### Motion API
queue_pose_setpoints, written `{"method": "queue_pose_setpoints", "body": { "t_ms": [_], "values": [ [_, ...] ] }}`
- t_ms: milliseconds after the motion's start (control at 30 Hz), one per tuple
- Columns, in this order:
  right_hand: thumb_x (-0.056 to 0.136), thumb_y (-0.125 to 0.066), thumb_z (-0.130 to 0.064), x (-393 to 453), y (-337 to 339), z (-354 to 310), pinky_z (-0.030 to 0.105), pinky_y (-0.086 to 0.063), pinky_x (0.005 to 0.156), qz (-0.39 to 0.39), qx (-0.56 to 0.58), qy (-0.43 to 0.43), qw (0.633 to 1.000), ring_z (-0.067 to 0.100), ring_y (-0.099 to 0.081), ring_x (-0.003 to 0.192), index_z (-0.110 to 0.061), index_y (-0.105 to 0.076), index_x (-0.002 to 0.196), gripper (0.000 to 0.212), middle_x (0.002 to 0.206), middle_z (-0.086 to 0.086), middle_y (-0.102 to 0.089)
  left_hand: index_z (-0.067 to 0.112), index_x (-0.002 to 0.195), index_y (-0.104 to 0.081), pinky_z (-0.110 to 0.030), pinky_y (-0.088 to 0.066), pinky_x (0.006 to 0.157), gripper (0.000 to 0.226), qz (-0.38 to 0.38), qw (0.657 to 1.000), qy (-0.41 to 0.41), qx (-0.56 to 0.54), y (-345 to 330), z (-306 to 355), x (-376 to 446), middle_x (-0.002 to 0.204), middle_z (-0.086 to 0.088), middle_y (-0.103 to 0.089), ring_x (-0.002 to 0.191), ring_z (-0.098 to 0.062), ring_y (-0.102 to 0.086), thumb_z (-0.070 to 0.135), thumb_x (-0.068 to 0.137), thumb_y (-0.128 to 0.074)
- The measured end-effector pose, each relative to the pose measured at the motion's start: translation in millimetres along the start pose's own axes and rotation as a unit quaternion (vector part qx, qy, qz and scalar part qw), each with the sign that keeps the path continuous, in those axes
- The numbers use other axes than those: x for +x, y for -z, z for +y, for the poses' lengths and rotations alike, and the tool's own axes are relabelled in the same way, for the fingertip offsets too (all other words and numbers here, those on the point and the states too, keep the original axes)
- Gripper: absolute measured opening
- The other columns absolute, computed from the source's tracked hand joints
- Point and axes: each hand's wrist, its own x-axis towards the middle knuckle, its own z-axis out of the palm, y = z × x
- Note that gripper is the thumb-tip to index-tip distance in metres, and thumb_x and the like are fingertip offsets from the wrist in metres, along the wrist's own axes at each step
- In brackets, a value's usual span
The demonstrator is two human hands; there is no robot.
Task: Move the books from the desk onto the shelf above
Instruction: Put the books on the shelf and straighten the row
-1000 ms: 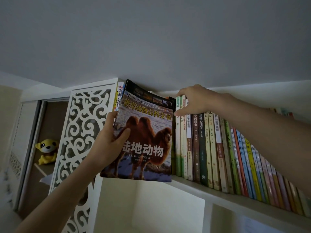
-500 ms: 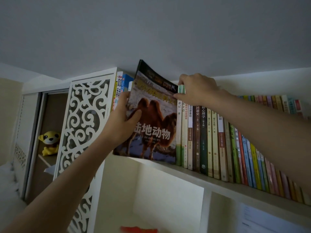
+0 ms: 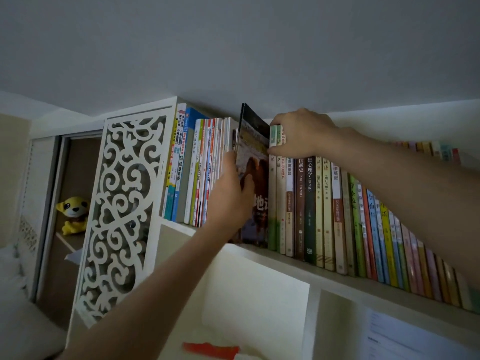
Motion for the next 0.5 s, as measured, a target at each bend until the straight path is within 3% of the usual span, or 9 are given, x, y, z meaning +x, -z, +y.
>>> {"method": "queue_pose_setpoints", "body": {
  "t_ms": [167,267,333,433,500],
  "values": [
    [0.062,-0.075,-0.067,-10,19,11,0.039,-0.055,0.077,-0.047,-0.005,-0.02,0.999,0.021,-0.063,0.084,-0.02,-0.062,0.111,0.069,0.097,0.002,-0.066,0.02,0.137,-0.033,-0.045,-0.031,0.106,0.04,0.089,0.989,0.084,0.079,-44,-12,-12,0.135,-0.006,-0.037,0.121,-0.021,-0.032,0.035,0.1,-0.037],
    [0.06,-0.076,-0.066,-21,24,19,0.039,-0.057,0.075,-0.053,0.022,-0.027,0.998,0.016,-0.065,0.079,-0.022,-0.066,0.106,0.064,0.094,-0.001,-0.069,0.033,0.148,-0.01,-0.051,-0.015,0.113,0.062,-0.001,0.987,0.11,0.113,-53,-5,-5,0.146,-0.003,-0.02,0.136,-0.028,-0.017,0.058,0.092,-0.019],
    [0.062,-0.076,-0.064,-28,25,24,0.04,-0.056,0.078,-0.05,0.037,-0.024,0.998,0.016,-0.065,0.086,-0.024,-0.065,0.111,0.065,0.101,-0.001,-0.07,0.041,0.149,-0.001,-0.054,-0.012,0.114,0.059,-0.066,0.988,0.1,0.095,-44,-6,-2,0.148,0.0,-0.014,0.139,-0.029,-0.01,0.06,0.095,-0.018],
    [0.067,-0.077,-0.058,-38,21,30,0.042,-0.055,0.083,-0.037,0.071,-0.025,0.996,0.018,-0.065,0.096,-0.025,-0.062,0.121,0.064,0.11,-0.001,-0.07,0.041,0.147,-0.022,-0.05,-0.018,0.116,0.046,-0.157,0.982,0.054,0.086,-16,-26,-2,0.15,0.003,-0.015,0.139,-0.03,-0.012,0.04,0.102,-0.033],
    [0.071,-0.076,-0.052,-41,18,31,0.041,-0.056,0.081,-0.031,0.1,-0.033,0.994,0.017,-0.066,0.091,-0.024,-0.062,0.122,0.06,0.107,-0.001,-0.07,0.04,0.144,-0.031,-0.052,-0.023,0.116,0.048,-0.175,0.98,0.007,0.089,-2,-43,-2,0.15,0.002,-0.018,0.138,-0.028,-0.021,0.032,0.099,-0.045]
  ]
}}
